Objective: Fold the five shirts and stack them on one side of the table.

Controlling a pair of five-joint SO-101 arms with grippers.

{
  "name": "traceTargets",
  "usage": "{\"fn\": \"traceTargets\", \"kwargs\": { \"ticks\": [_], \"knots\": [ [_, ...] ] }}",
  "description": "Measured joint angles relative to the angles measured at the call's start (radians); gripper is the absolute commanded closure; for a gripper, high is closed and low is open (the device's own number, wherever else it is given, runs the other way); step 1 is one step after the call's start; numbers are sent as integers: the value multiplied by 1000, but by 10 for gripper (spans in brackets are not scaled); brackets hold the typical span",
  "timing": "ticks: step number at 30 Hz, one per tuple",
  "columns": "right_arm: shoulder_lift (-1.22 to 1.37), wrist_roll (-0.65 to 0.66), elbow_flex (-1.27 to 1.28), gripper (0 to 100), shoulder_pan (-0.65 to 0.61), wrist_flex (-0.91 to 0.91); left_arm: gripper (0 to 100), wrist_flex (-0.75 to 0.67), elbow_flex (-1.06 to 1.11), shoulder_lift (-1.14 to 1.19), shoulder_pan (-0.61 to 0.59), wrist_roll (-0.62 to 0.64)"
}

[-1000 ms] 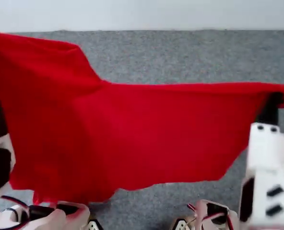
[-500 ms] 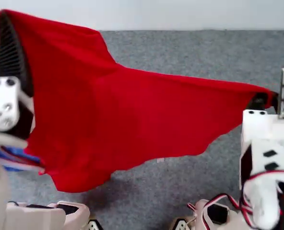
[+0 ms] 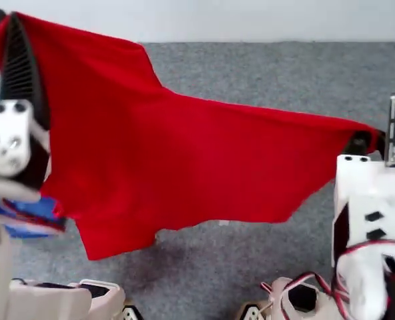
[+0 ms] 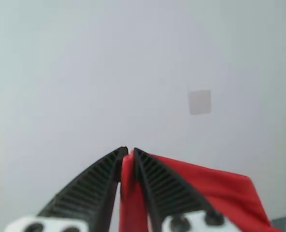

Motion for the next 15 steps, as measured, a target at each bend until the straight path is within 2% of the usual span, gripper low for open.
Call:
{"fn": "traceTargets", "kwargs": {
  "ticks": [7, 15],
  "knots": [
    [-112, 0, -2, 990, 0, 0, 985, 25, -106, -11, 6, 0],
    [-153, 0, -2, 990, 0, 0, 985, 60, -117, -11, 61, 0]
  ]
}}
